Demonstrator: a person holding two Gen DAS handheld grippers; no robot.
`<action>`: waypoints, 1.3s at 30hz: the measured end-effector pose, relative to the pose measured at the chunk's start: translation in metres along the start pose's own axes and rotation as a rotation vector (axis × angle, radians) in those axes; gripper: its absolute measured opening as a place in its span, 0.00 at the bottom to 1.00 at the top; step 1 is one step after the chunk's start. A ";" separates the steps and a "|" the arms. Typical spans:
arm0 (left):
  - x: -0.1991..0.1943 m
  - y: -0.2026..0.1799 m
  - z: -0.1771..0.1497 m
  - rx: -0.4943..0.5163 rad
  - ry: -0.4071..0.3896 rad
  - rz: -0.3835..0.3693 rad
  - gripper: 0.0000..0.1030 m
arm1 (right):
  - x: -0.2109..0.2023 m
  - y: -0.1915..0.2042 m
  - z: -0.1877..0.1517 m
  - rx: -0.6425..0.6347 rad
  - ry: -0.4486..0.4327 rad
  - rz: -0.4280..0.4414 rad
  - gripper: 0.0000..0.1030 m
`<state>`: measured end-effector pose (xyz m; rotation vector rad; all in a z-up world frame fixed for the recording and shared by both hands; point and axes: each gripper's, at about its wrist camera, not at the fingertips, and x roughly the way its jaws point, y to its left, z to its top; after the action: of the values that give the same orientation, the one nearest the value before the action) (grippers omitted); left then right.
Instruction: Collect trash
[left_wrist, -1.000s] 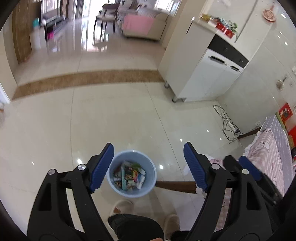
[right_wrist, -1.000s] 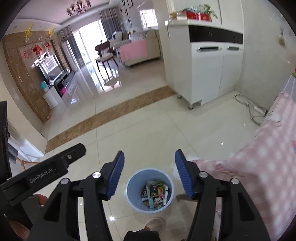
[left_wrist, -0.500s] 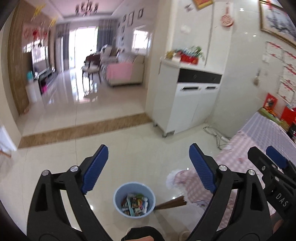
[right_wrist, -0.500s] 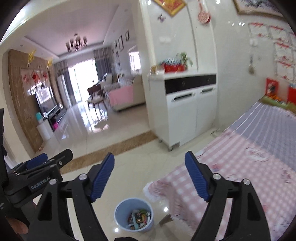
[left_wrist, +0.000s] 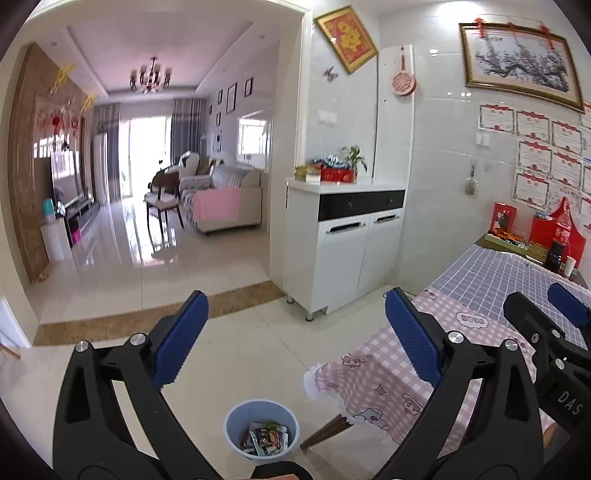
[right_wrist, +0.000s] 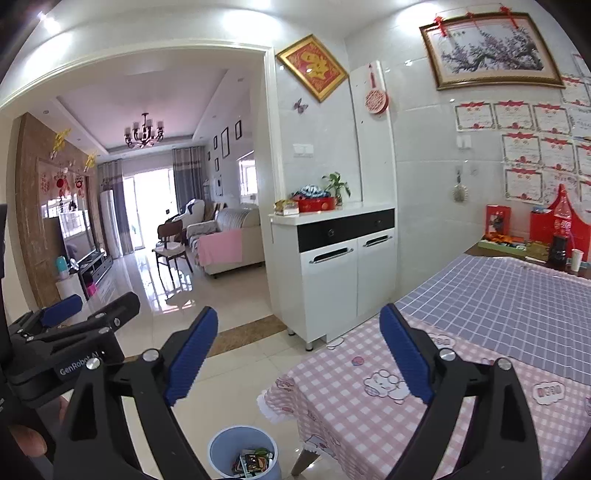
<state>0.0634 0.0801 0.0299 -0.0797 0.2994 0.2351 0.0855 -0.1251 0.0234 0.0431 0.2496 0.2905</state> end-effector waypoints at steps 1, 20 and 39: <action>-0.006 -0.002 -0.001 0.009 -0.011 -0.005 0.92 | -0.008 0.000 0.001 0.000 -0.014 -0.004 0.86; -0.057 -0.015 0.003 0.056 -0.114 -0.038 0.92 | -0.070 0.002 0.005 -0.006 -0.088 -0.057 0.90; -0.041 -0.013 -0.009 0.055 -0.058 -0.067 0.92 | -0.074 -0.005 0.002 0.013 -0.064 -0.093 0.90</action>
<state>0.0257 0.0575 0.0339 -0.0282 0.2446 0.1628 0.0186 -0.1515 0.0427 0.0533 0.1898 0.1945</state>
